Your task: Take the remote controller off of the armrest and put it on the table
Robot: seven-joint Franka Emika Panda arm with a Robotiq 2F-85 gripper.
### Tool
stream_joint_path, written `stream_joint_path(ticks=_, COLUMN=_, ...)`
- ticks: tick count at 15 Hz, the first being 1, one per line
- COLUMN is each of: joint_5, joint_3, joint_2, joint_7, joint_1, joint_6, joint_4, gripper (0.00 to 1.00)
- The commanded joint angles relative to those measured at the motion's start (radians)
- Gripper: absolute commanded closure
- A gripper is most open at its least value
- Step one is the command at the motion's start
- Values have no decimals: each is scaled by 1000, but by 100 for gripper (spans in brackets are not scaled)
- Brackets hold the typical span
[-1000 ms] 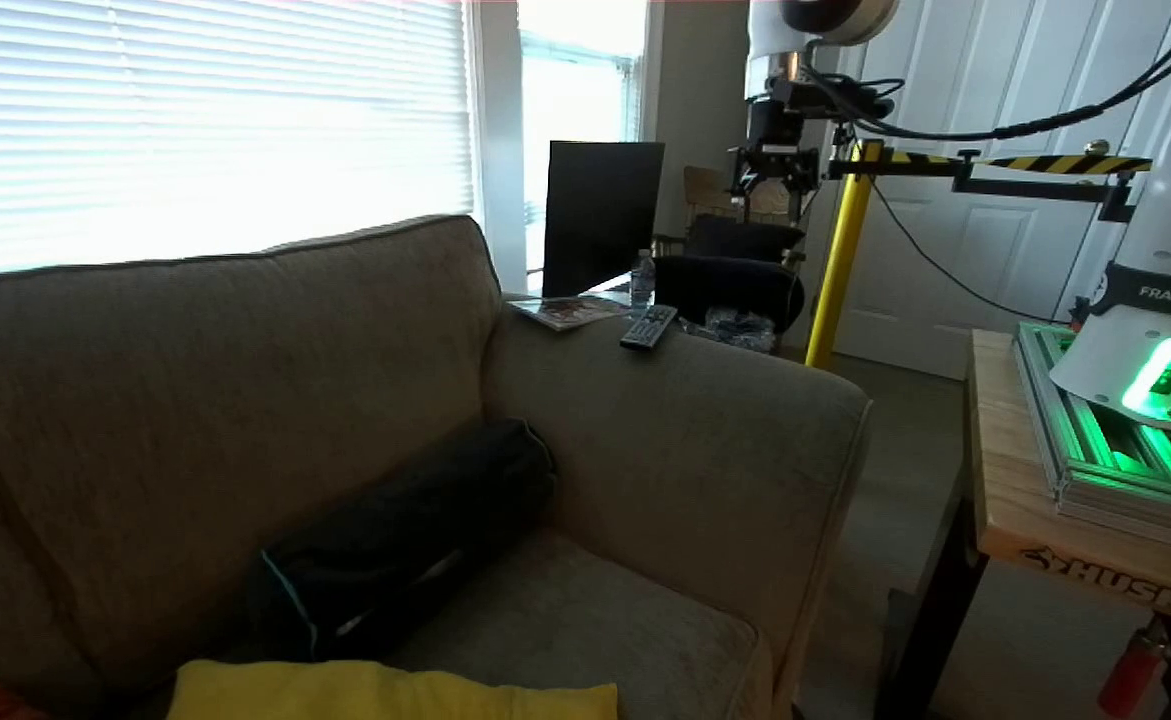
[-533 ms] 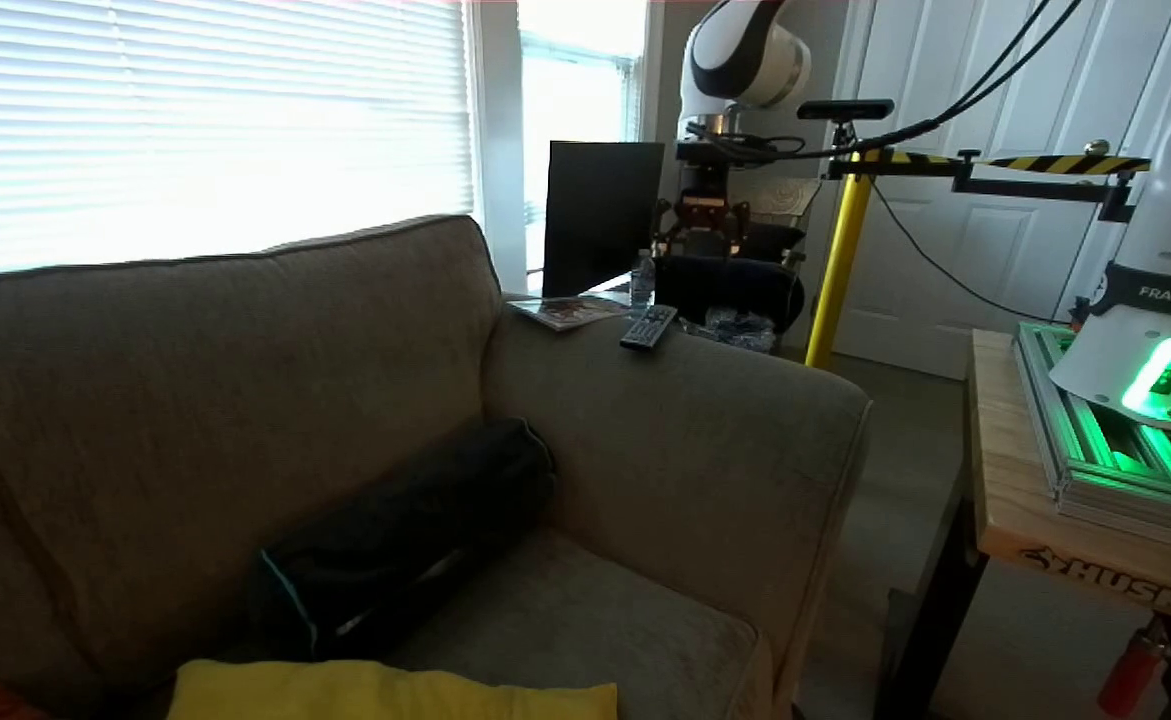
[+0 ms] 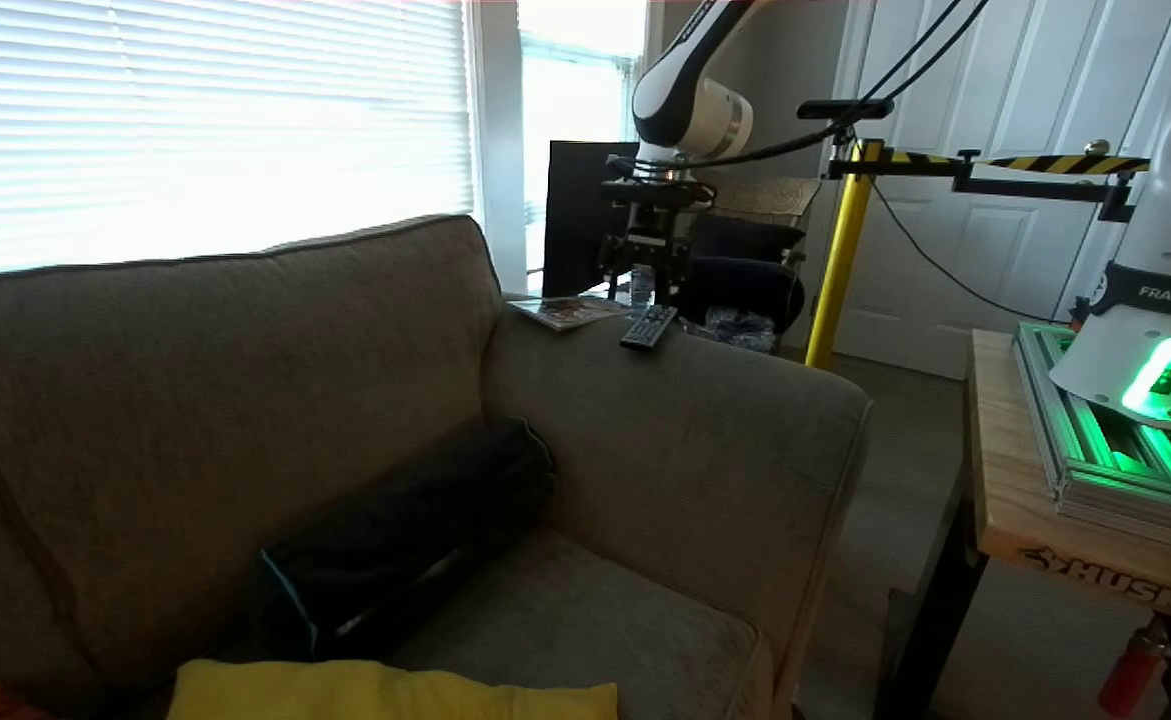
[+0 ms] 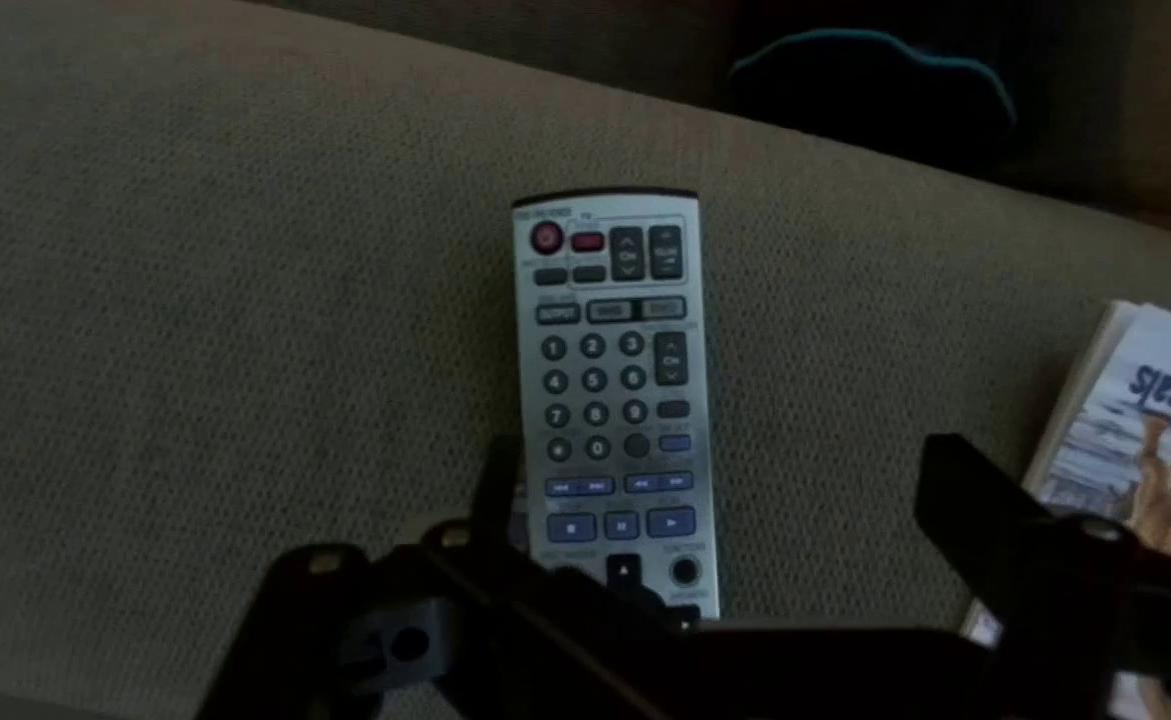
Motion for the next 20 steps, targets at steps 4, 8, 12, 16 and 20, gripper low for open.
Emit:
stream_joint_path(ticks=4, joint_5=29, joint_3=-25, joint_2=86, joint_7=156, joint_1=-25, joint_6=-32, joint_4=71, gripper=0)
stream_joint_path(ticks=8, joint_5=-5, joint_3=-38, joint_2=73, joint_7=124, joint_1=-40, joint_6=-123, joint_4=61, gripper=0)
stream_joint_path(ticks=12, joint_5=-28, joint_3=-39, joint_2=96, joint_7=78, joint_1=-40, joint_6=-172, joint_4=75, gripper=0)
stream_joint_path(ticks=16, joint_5=-37, joint_3=-39, joint_2=111, joint_7=40, joint_1=-38, joint_6=-196, joint_4=83, gripper=26)
stream_joint_path(ticks=20, joint_5=-48, joint_3=-43, joint_2=138, joint_7=22, joint_1=-34, joint_6=-207, joint_4=104, gripper=46)
